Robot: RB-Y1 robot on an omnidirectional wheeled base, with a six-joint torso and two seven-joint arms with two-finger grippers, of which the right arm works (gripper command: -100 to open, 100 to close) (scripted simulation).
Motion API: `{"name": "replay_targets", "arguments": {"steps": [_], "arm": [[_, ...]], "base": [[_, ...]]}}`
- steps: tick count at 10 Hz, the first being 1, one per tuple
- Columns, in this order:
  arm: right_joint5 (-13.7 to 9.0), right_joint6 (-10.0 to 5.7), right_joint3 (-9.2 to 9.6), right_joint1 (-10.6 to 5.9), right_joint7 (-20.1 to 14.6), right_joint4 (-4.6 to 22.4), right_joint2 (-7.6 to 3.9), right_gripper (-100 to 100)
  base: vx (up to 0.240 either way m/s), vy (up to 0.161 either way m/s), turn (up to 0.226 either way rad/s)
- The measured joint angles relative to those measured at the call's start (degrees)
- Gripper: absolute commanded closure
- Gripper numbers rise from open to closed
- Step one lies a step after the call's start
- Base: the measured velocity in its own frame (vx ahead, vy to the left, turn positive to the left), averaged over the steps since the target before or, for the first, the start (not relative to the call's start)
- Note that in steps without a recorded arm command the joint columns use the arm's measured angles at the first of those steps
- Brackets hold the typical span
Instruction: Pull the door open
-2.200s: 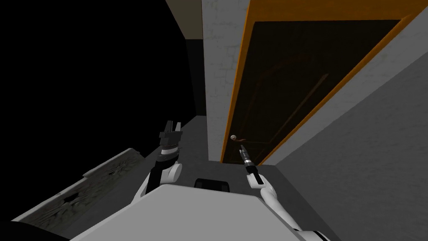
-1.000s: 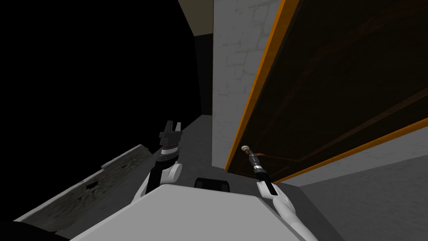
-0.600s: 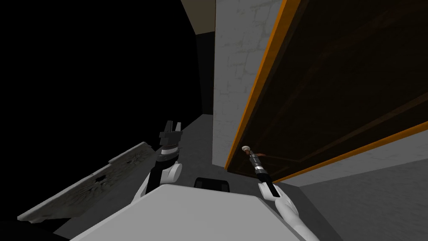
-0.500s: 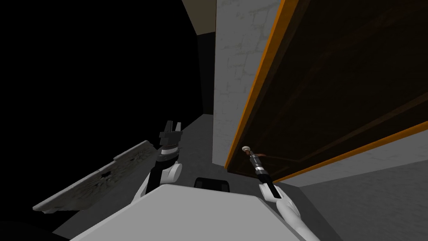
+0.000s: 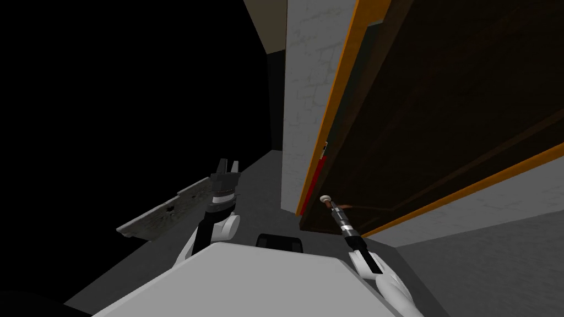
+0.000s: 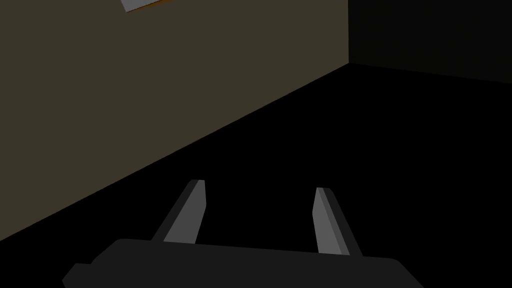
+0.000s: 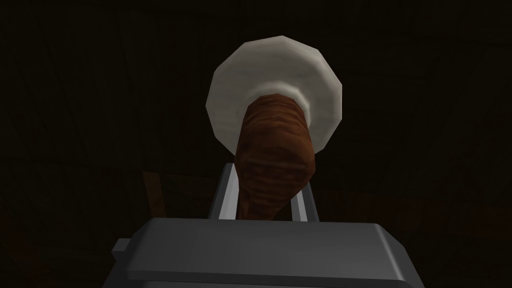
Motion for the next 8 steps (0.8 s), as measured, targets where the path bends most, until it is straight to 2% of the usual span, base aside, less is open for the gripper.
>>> {"name": "replay_targets", "arguments": {"steps": [1, 2, 3, 5, 8], "arm": [[0.2, -0.87, 0.57, 0.57, -0.76, 0.03, -0.69, 100], [0.26, -1.01, 0.76, 0.78, -0.98, 0.14, -0.64, 100], [0.21, -1.55, 0.93, 1.35, -1.31, 0.25, -1.11, 100], [0.25, -3.52, 1.44, 1.48, -2.06, 1.35, -1.8, 100], [0.3, -6.43, 2.36, 3.05, -3.23, 1.83, -3.15, 100]], "base": [[-0.091, -0.031, 0.018], [-0.149, -0.066, 0.201], [-0.213, -0.085, 0.163], [-0.177, -0.074, 0.145], [-0.207, -0.092, 0.183]]}}
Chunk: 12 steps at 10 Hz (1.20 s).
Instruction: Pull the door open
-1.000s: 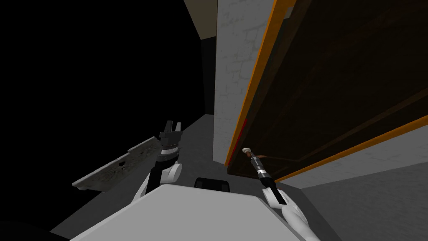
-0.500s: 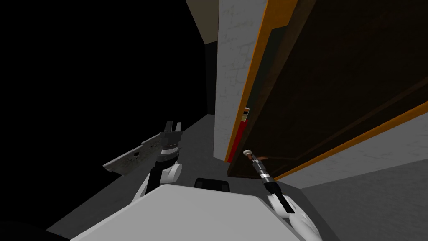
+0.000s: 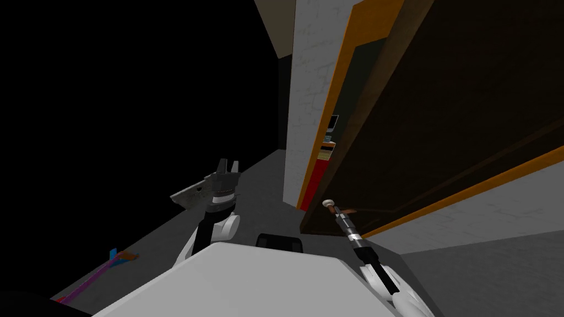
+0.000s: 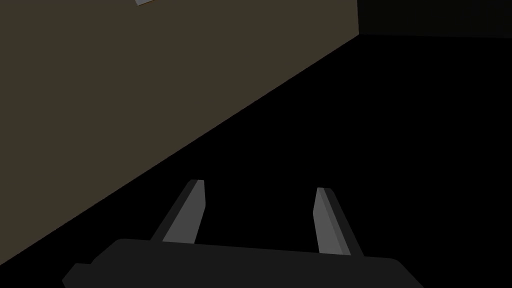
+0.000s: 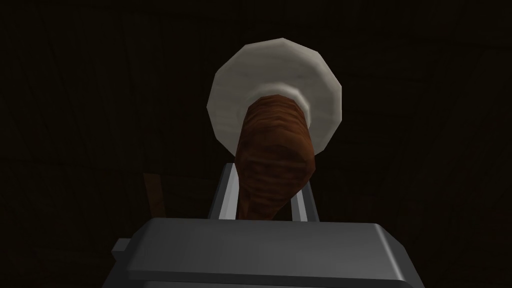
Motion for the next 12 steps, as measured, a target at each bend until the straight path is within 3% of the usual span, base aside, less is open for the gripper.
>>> {"name": "replay_targets", "arguments": {"steps": [3, 5, 10, 12], "arm": [[0.07, -2.47, 0.82, 1.47, -0.86, 0.24, -1.04, 100], [-0.01, -3.16, 0.99, 2.05, -1.19, 0.63, -1.33, 100], [-0.24, -8.35, 1.84, 3.1, -2.09, 3.68, -2.37, 100], [-0.44, -9.08, 2.0, 4.55, -2.22, 2.73, -2.89, 100]], "base": [[-0.149, -0.06, 0.084], [-0.188, -0.083, 0.234], [-0.218, -0.093, 0.19], [-0.191, -0.055, 0.133]]}}
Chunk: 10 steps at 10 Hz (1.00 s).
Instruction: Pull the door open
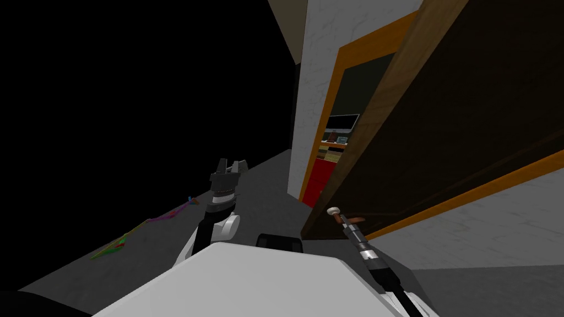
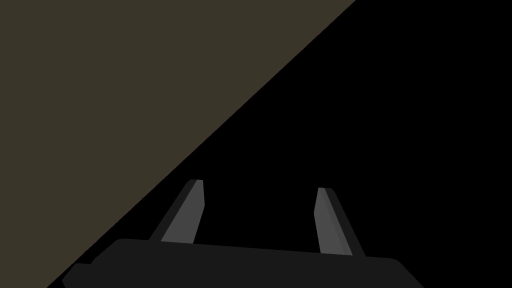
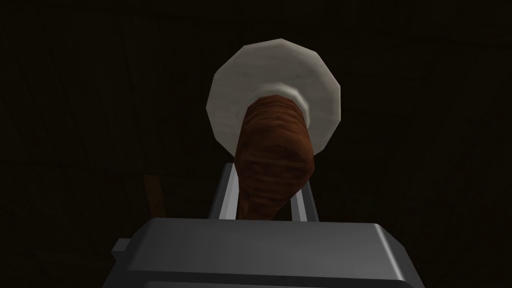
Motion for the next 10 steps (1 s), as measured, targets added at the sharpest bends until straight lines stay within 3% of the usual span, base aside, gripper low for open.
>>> {"name": "replay_targets", "arguments": {"steps": [1, 6, 10], "arm": [[-0.02, -1.15, 0.13, -0.18, -0.24, 1.28, -0.24, 100], [-0.08, -3.14, 0.63, -0.28, -0.71, 3.06, -0.52, 100], [-0.18, -4.66, 1.14, 0.73, -0.87, 3.2, -0.95, 100]], "base": [[-0.081, -0.017, 0.021], [-0.198, -0.085, 0.175], [-0.217, -0.091, 0.172]]}}
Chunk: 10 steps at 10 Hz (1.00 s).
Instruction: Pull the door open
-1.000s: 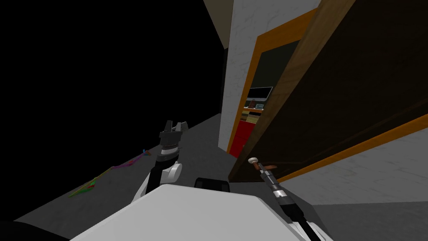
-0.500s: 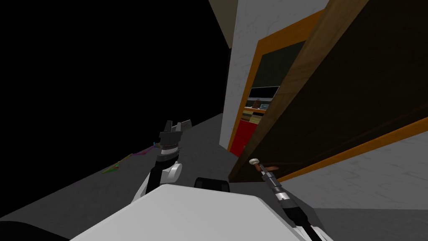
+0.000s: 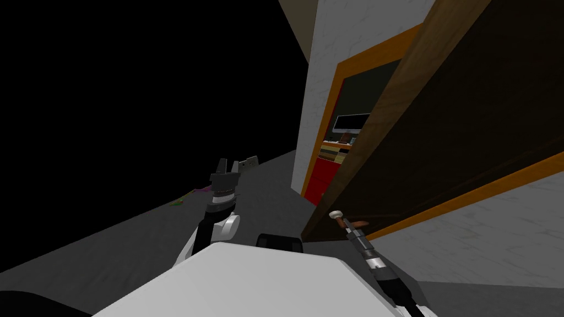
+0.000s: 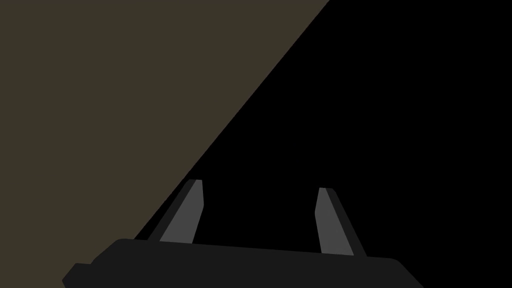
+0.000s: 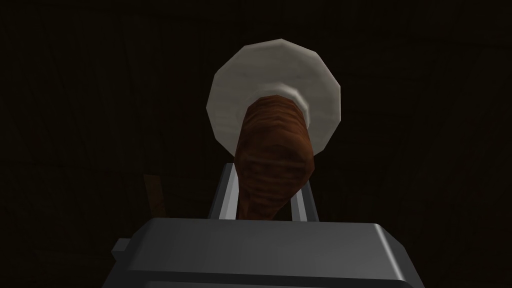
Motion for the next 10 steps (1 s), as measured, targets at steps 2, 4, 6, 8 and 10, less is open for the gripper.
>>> {"name": "replay_targets", "arguments": {"steps": [2, 4, 6, 8, 10], "arm": [[-0.04, -1.26, 0.21, -0.37, -0.27, 1.39, -0.26, 100], [0.0, -1.8, 0.4, -0.29, -0.37, 1.81, -0.25, 100], [-0.1, -2.18, 0.55, -0.39, -0.49, 2.32, -0.31, 100], [-0.21, -2.81, 0.67, -0.57, -0.55, 2.78, -0.47, 100], [-0.25, -3.47, 0.92, -0.46, -0.59, 3.39, -0.51, 100]], "base": [[-0.21, -0.069, 0.137], [-0.105, -0.045, 0.089], [-0.211, -0.082, 0.19], [-0.2, -0.065, 0.16], [-0.15, -0.094, 0.143]]}}
